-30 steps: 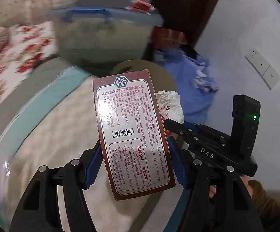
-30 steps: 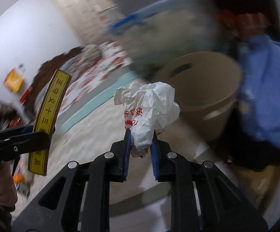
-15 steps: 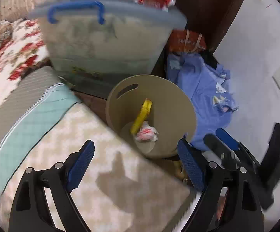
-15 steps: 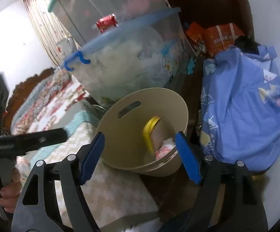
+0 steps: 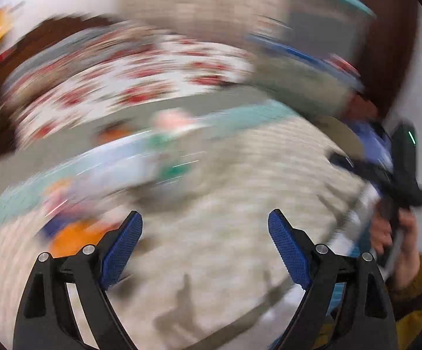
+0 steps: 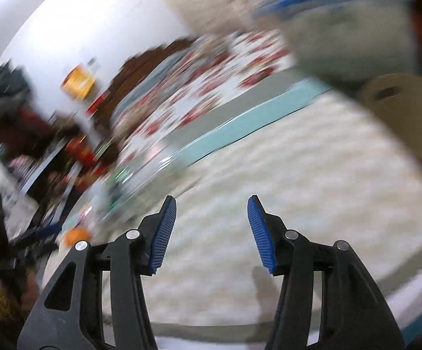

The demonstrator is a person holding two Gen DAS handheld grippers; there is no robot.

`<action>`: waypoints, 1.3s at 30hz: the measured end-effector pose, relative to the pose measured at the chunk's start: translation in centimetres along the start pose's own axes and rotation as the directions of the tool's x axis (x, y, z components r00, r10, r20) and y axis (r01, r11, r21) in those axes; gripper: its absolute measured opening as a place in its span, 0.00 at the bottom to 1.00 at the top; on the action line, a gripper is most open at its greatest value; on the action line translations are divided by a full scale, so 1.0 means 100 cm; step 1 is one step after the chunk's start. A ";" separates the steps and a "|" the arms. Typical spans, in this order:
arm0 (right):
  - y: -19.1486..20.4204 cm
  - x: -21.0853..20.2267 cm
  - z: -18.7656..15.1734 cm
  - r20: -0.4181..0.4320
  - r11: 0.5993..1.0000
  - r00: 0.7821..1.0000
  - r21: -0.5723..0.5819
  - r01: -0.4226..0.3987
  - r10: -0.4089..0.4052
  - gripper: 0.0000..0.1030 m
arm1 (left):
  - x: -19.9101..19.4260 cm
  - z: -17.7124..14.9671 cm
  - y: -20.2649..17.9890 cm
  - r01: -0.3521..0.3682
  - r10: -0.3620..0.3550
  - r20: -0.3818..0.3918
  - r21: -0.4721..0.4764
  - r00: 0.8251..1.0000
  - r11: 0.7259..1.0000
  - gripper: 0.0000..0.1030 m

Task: Collect trash
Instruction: 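Grasp the blue milk carton with the left tool while the right tool reaches for the orange peel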

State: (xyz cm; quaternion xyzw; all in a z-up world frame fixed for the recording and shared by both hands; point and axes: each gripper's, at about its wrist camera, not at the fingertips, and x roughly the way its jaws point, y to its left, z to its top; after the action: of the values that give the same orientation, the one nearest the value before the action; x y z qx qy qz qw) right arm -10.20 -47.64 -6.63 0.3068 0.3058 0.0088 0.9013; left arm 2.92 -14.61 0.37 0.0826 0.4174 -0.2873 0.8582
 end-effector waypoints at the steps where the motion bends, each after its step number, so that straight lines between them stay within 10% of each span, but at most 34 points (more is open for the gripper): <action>1: 0.015 0.010 -0.005 -0.029 1.000 0.999 -0.016 -0.027 0.026 0.52 | -0.006 -0.005 0.023 -0.029 0.029 -0.002 -0.063 1.000 0.998 0.82; 6: 0.105 0.073 -0.034 -0.203 0.980 0.970 -0.120 -0.161 0.134 0.51 | -0.017 -0.034 0.114 -0.035 0.029 -0.023 -0.355 0.999 0.934 0.77; 14: 0.197 0.147 -0.067 -0.344 0.953 0.929 -0.211 -0.219 0.137 0.39 | -0.019 -0.067 0.151 0.062 -0.064 0.007 -0.393 0.998 0.918 0.75; 19: 0.261 0.162 -0.111 -0.529 0.881 0.812 -0.227 -0.415 0.246 0.43 | -0.026 -0.082 0.173 0.081 -0.063 0.056 -0.411 0.996 0.908 0.82; 26: 0.273 0.128 -0.097 -0.337 0.867 0.934 -0.423 -0.262 0.118 0.58 | -0.021 -0.096 0.199 0.122 -0.095 0.081 -0.469 0.992 0.875 0.82; 32: 0.280 0.171 -0.079 -0.364 0.890 0.926 -0.386 -0.244 0.096 0.77 | -0.020 -0.097 0.196 0.137 -0.112 0.081 -0.457 0.990 0.879 0.82; 36: 0.280 0.186 -0.085 -0.410 0.910 0.900 -0.298 -0.288 0.150 0.36 | -0.023 -0.092 0.183 0.110 -0.084 0.081 -0.406 0.993 0.907 0.85; 39: 0.260 0.155 -0.077 -0.328 0.923 0.935 -0.304 -0.237 0.133 0.29 | -0.016 -0.085 0.171 0.089 -0.072 0.060 -0.365 0.996 0.927 0.88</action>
State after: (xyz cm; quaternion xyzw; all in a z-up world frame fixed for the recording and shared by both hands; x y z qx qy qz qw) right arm 2.57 -19.17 -5.44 0.1701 0.4027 0.1939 0.8782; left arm 6.08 3.36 -5.47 -0.1029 0.4473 -0.2408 0.8552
